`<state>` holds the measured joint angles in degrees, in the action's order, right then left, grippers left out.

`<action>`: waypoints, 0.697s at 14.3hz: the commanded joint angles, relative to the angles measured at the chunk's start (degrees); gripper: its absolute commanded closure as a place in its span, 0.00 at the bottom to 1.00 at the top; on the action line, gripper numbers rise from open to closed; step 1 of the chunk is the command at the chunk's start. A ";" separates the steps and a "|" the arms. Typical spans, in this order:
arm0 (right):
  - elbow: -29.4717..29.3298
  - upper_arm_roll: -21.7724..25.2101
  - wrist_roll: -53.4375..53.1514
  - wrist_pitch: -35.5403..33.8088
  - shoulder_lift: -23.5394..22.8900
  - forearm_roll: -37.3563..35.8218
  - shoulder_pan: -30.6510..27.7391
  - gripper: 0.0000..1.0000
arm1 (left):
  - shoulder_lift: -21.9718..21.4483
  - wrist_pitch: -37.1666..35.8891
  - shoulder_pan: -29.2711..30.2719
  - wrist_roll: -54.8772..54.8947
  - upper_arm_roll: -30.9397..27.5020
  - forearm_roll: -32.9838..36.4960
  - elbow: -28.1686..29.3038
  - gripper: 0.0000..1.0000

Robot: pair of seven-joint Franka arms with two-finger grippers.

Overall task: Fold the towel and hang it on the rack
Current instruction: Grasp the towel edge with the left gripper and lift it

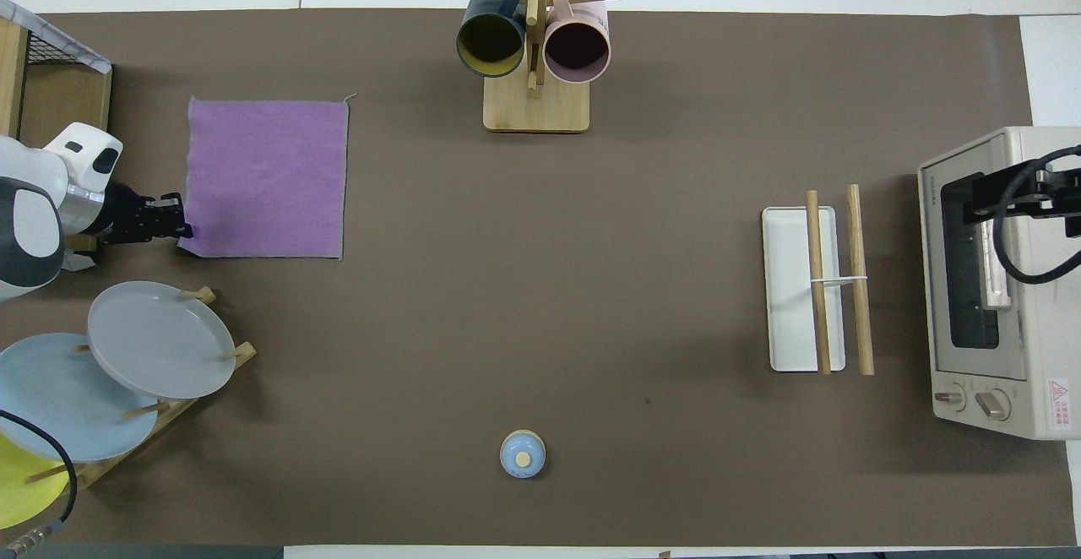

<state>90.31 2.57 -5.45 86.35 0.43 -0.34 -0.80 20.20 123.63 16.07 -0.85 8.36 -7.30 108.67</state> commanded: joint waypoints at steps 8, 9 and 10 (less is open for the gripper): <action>1.00 -0.29 1.06 0.05 0.98 -0.09 -0.43 0.00 | -3.51 -6.93 -28.09 0.97 0.26 24.70 -3.13 1.00; 1.00 -0.29 1.06 0.05 0.89 -0.09 -0.43 0.00 | -3.16 -4.22 -29.33 -3.15 0.26 24.88 -0.94 1.00; 1.00 -0.29 1.06 0.05 0.98 -0.09 -0.43 0.00 | -3.24 -0.88 -29.43 -5.28 0.26 25.23 1.96 1.00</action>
<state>90.31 2.57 -5.45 86.35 0.43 -0.34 -0.80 17.35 116.84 -13.22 -3.39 9.96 16.25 105.10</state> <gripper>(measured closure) 0.000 0.982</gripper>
